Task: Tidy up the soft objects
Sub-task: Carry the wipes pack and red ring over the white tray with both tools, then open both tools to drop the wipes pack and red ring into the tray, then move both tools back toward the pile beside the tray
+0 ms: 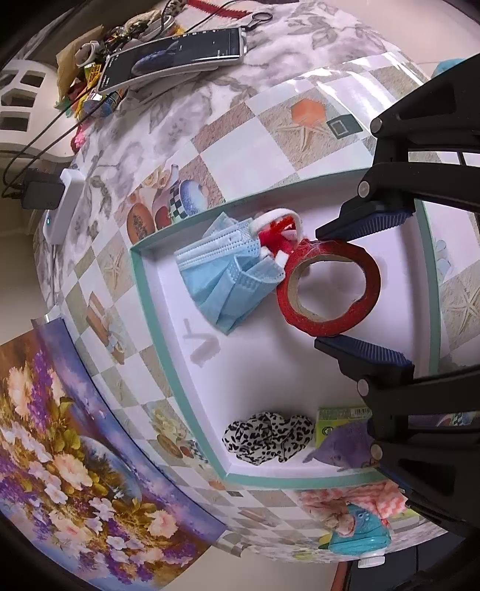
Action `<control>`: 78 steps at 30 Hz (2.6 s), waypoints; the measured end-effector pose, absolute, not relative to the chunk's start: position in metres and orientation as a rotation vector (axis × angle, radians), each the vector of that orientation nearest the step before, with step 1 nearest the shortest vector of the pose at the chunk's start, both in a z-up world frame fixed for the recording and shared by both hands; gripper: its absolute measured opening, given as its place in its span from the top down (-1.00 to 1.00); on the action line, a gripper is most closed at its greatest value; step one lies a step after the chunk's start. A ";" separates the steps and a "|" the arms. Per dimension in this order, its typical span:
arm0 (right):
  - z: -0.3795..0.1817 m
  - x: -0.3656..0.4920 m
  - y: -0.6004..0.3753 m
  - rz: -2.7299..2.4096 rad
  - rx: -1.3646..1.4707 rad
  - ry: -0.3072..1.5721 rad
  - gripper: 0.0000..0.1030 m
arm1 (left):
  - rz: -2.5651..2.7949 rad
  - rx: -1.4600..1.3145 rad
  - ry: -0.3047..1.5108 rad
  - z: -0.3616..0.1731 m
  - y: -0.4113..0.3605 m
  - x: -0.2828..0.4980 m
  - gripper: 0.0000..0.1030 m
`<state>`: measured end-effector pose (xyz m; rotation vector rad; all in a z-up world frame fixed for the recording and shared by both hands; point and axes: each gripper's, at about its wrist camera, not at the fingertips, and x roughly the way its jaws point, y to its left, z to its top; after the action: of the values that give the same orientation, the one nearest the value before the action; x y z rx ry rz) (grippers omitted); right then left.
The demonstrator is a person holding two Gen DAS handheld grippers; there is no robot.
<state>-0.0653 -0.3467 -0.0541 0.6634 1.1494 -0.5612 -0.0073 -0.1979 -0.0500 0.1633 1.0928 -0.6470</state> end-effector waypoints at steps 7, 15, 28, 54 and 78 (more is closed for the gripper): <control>-0.054 -0.073 -0.349 -0.597 0.651 1.163 -0.06 | -0.654 0.224 1.090 -0.058 -0.210 -0.010 0.28; -0.067 -0.073 -0.349 -0.594 0.661 1.223 -0.06 | -0.630 0.257 1.157 -0.075 -0.214 -0.009 0.27; -0.048 -0.073 -0.350 -0.590 0.684 1.138 -0.14 | -0.616 0.221 1.130 -0.060 -0.208 -0.006 -0.32; -0.040 -0.047 -0.305 -0.499 0.474 1.150 -0.44 | -0.164 -0.002 1.168 -0.054 -0.111 0.031 -0.70; -0.034 -0.019 -0.242 -0.365 0.303 1.099 -0.98 | -0.032 -0.166 1.173 -0.041 -0.026 0.035 -0.78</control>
<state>-0.0195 -0.2424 -0.0338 0.3028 1.0988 -0.3647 0.0355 -0.0263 -0.0406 -0.1659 1.1729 -0.0315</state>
